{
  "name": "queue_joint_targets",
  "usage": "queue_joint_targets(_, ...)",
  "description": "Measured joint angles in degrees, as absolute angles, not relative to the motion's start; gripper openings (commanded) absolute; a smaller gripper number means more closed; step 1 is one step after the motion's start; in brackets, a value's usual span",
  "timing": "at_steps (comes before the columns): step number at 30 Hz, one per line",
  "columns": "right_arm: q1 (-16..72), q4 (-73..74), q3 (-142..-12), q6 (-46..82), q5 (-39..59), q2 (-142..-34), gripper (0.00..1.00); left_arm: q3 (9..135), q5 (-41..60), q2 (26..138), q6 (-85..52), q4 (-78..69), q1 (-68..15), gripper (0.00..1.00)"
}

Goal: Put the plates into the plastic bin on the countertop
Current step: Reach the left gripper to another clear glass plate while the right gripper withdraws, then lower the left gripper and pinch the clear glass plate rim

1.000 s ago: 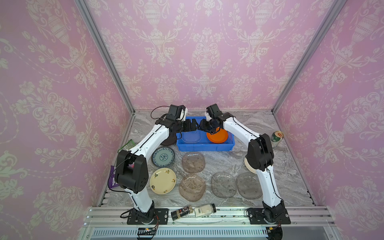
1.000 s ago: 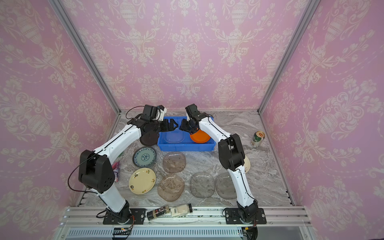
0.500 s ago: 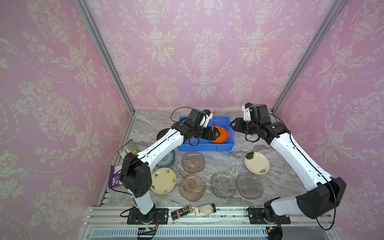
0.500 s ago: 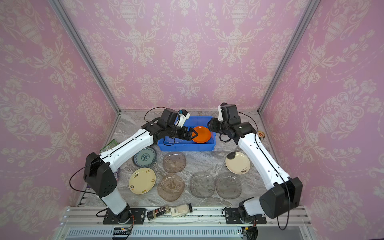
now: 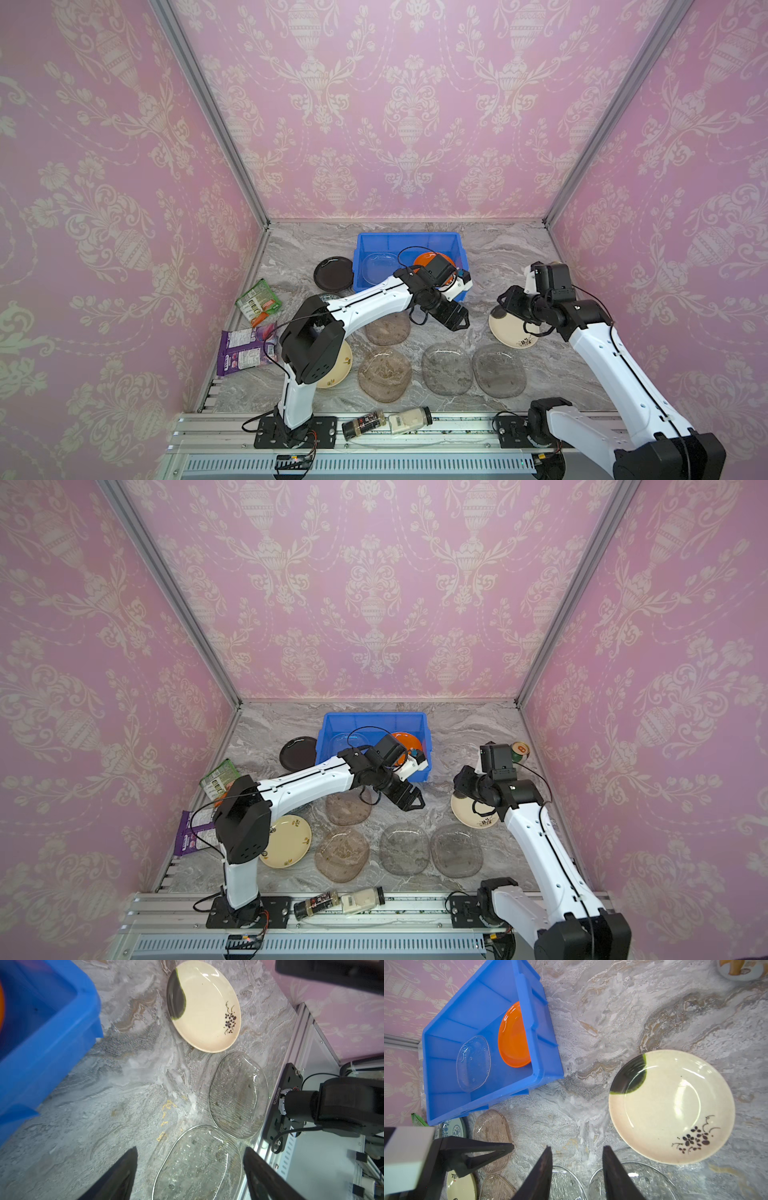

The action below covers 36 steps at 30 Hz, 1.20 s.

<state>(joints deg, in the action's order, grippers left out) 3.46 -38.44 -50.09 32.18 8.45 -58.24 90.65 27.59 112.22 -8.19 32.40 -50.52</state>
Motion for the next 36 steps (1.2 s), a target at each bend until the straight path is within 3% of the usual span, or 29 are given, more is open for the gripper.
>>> queue_joint_targets(5,-0.08,-37.39,-47.64,33.91,10.63,-56.40,0.40,95.11,28.84,116.77,-5.52,33.85,-52.58,0.76)
queue_joint_targets(7,-1.19,-36.84,-47.16,34.37,11.25,-56.34,0.40,96.73,29.54,118.37,-5.04,34.06,-52.88,0.68)
queue_joint_targets(13,-4.73,-35.51,-45.17,35.09,13.13,-54.37,0.38,101.86,31.64,123.55,-3.95,35.64,-53.76,0.64)
queue_joint_targets(17,-6.31,-34.11,-44.47,35.70,14.44,-53.82,0.37,106.43,32.91,128.16,-3.68,37.50,-55.27,0.53)
queue_joint_targets(29,-7.42,-33.26,-42.35,36.05,15.70,-51.96,0.33,114.61,33.08,136.99,-2.98,44.95,-56.82,0.49)
queue_joint_targets(32,-7.44,-33.23,-42.06,36.05,15.70,-51.46,0.32,115.52,33.04,137.91,-2.68,46.11,-56.82,0.40)
queue_joint_targets(36,-7.53,-33.26,-41.32,36.05,15.75,-51.37,0.32,116.71,32.97,138.93,-2.37,46.85,-56.82,0.37)
